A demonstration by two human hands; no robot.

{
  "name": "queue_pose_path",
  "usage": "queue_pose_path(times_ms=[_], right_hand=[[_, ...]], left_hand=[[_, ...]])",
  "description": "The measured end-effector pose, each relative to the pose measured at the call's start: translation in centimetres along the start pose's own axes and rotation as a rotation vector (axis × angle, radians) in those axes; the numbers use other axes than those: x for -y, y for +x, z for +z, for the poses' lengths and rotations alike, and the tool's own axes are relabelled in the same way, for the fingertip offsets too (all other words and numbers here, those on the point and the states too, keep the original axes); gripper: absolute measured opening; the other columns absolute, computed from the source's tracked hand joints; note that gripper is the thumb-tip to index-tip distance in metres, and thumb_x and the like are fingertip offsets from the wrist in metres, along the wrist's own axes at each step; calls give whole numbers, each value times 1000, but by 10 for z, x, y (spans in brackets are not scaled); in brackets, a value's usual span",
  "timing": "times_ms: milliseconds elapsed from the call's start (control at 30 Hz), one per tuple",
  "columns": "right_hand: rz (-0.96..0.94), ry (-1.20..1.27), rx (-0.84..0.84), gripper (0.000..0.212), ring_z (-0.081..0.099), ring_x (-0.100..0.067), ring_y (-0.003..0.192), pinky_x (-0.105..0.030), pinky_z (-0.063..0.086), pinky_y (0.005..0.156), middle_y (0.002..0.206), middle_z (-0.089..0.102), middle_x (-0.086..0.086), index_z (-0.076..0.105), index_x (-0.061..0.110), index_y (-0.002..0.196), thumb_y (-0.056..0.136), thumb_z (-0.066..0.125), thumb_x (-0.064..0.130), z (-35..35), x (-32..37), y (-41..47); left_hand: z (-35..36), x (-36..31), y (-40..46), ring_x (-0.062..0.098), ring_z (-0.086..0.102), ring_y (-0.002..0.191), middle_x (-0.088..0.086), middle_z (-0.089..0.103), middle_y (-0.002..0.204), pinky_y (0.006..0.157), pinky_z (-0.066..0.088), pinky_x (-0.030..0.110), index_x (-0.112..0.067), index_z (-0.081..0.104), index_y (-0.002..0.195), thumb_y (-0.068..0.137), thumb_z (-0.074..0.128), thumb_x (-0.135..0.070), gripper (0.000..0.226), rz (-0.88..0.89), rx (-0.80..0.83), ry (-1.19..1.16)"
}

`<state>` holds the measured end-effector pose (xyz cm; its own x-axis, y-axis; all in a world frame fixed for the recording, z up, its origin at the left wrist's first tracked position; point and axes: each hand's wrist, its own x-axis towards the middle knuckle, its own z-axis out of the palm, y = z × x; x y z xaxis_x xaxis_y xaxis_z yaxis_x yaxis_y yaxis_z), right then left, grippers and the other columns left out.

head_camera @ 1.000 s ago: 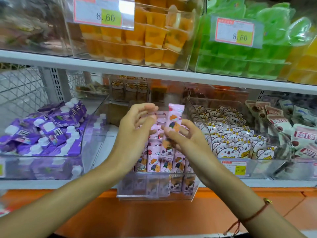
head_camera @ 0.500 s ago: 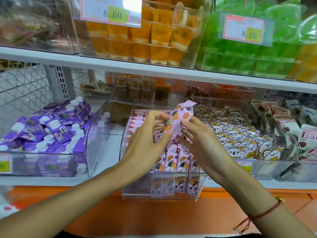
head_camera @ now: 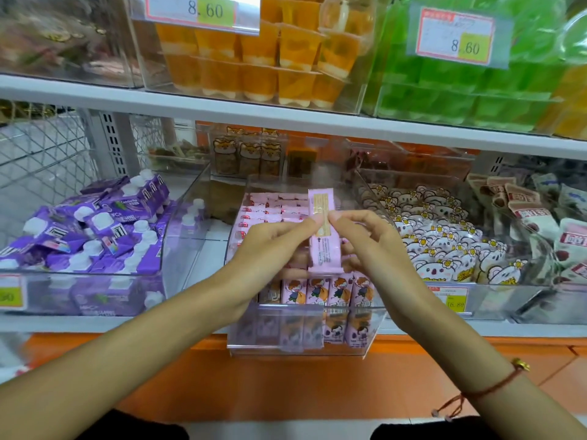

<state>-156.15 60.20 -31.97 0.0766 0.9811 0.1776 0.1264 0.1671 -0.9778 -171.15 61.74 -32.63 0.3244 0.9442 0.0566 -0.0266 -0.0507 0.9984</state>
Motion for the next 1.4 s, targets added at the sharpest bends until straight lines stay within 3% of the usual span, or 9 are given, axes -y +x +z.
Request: queue_pose_path(times_ms=[167,267,400,567,833,1000,1167,1300,1400], right_hand=[[29,-1,11,23,62,-23,71,-40,53,70,82,66,-20,58,14,101,90,62,33,1,-2,-1],[-23,-26,39,22,64,-24,75,-34,55,77,92,67,-10,57,21,110,92,57,35,0,-4,-2],[-208,-51,133,25,64,-7,97,-20,53,82,113,64,3,52,33,121,97,50,24,-2,-3,-4],[-340,-40,212,30,56,-9,116,-30,49,96,118,63,6,56,27,112,91,61,8,-6,-3,-7],[-349,-93,183,37,55,-7,117,-37,46,101,119,63,8,55,26,121,89,64,11,-5,-2,-7],[-410,-171,133,46,57,-3,112,-18,47,89,117,59,16,52,27,126,85,69,15,-1,-3,-10],[-436,-113,20,32,65,-4,93,-16,50,77,105,64,6,55,20,115,86,68,12,-3,0,-9],[-316,23,-92,32,68,-11,92,-17,52,75,103,68,-5,51,19,116,87,65,24,-7,2,-6],[-191,198,-181,37,68,-8,78,-16,52,64,88,71,-1,50,8,121,91,61,26,-14,2,0]], left_hand=[[1,3,-2,4,71,68,-5,76,81,62,56,17,-16,71,105,91,57,-42,33,-89,49,-38],[0,2,-2,-2,68,64,-13,73,73,58,52,11,-24,69,101,90,60,-38,20,3,-11,13],[-7,-4,3,1,69,89,-12,74,93,73,53,11,-27,66,104,83,70,-26,22,158,-83,87],[-13,-9,1,4,66,100,-1,72,105,85,49,12,-13,66,108,74,71,6,40,294,-76,137],[-11,-6,1,7,67,100,-2,71,107,90,53,22,-13,64,112,76,74,1,40,285,-93,108],[-6,-4,1,15,72,91,4,74,99,74,57,21,-11,62,107,81,72,-28,33,183,-165,-121],[-8,-3,1,-3,59,109,-14,54,129,87,51,20,-30,43,129,65,76,-42,73,232,-293,-35],[-10,-6,0,-7,53,114,-19,57,124,95,46,20,-31,51,125,77,74,-32,53,380,-270,166],[-5,-4,-3,-5,60,101,-16,66,109,80,48,11,-24,61,115,78,76,-13,41,434,-148,212]])
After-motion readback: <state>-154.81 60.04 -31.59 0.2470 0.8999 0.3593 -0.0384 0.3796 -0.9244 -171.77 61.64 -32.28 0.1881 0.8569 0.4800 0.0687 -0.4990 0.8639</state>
